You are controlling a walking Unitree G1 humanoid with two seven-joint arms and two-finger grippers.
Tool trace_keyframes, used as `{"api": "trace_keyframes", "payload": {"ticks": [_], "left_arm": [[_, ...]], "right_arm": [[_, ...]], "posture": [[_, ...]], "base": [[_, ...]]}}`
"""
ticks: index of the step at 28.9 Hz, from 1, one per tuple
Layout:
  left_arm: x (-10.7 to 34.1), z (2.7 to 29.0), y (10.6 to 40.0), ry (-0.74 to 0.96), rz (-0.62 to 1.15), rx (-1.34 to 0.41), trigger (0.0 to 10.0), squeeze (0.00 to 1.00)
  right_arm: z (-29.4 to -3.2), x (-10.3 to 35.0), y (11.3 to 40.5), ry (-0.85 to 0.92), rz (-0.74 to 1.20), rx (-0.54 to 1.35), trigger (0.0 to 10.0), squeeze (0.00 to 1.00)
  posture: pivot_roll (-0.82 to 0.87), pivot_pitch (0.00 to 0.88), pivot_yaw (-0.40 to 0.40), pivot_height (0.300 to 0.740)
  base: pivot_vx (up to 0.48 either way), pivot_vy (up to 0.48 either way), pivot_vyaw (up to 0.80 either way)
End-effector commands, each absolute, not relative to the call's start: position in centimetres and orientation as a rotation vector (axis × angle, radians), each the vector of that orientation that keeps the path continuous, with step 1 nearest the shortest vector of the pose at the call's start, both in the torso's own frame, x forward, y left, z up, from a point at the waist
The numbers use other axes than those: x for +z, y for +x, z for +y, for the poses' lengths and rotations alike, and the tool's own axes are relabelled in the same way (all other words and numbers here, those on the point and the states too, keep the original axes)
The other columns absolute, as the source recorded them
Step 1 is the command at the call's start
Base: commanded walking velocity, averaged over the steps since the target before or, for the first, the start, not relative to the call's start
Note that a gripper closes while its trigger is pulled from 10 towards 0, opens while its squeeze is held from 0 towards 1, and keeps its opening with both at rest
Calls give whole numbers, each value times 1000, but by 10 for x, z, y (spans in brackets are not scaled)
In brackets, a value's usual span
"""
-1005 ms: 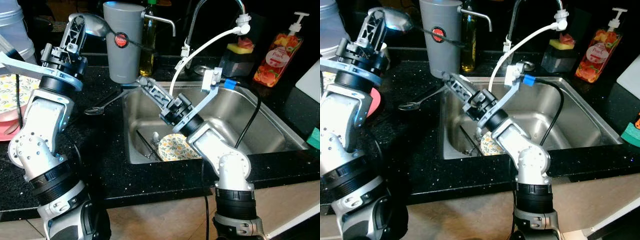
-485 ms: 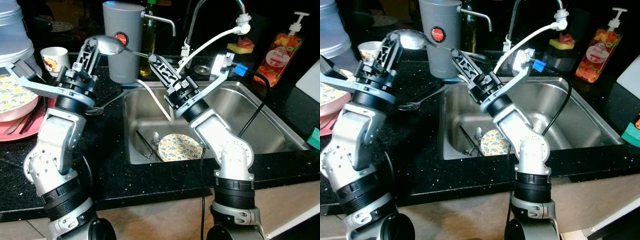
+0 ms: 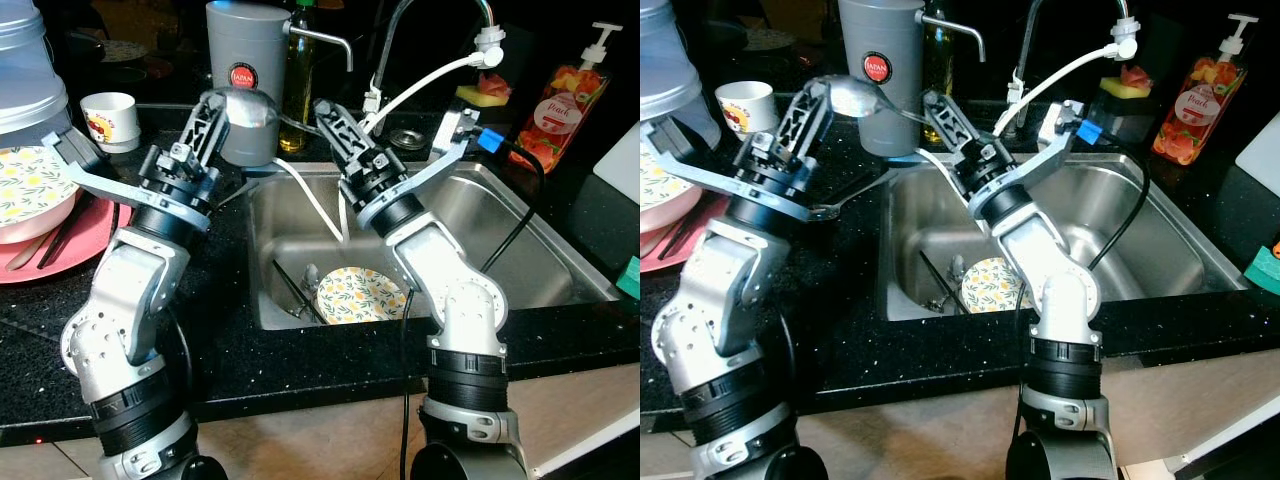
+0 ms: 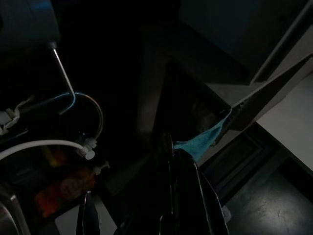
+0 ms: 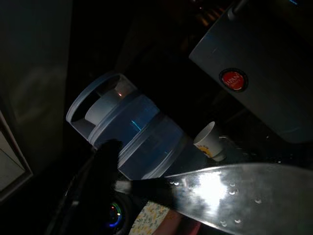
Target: Kitchen organization
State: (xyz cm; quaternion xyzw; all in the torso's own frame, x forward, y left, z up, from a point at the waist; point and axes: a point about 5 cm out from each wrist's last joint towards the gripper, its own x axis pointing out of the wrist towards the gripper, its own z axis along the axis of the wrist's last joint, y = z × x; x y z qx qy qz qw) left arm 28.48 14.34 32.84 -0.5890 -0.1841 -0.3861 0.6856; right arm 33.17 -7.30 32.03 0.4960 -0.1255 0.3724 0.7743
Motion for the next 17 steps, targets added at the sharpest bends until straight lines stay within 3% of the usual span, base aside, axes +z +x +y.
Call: {"api": "trace_keyframes", "payload": {"ticks": [1, 17], "left_arm": [[329, 140, 281, -1326, -412, -882, 0, 0], [329, 141, 280, -1310, -409, -876, 0, 0]], "right_arm": [[-62, 318, 330, 1193, -265, 825, 0, 0], [-69, 319, 335, 1222, -288, 792, 0, 0]], "posture": [[-30, 99, -69, 740], [-27, 91, -72, 740]], "base": [[0, 0, 0], [0, 0, 0]]}}
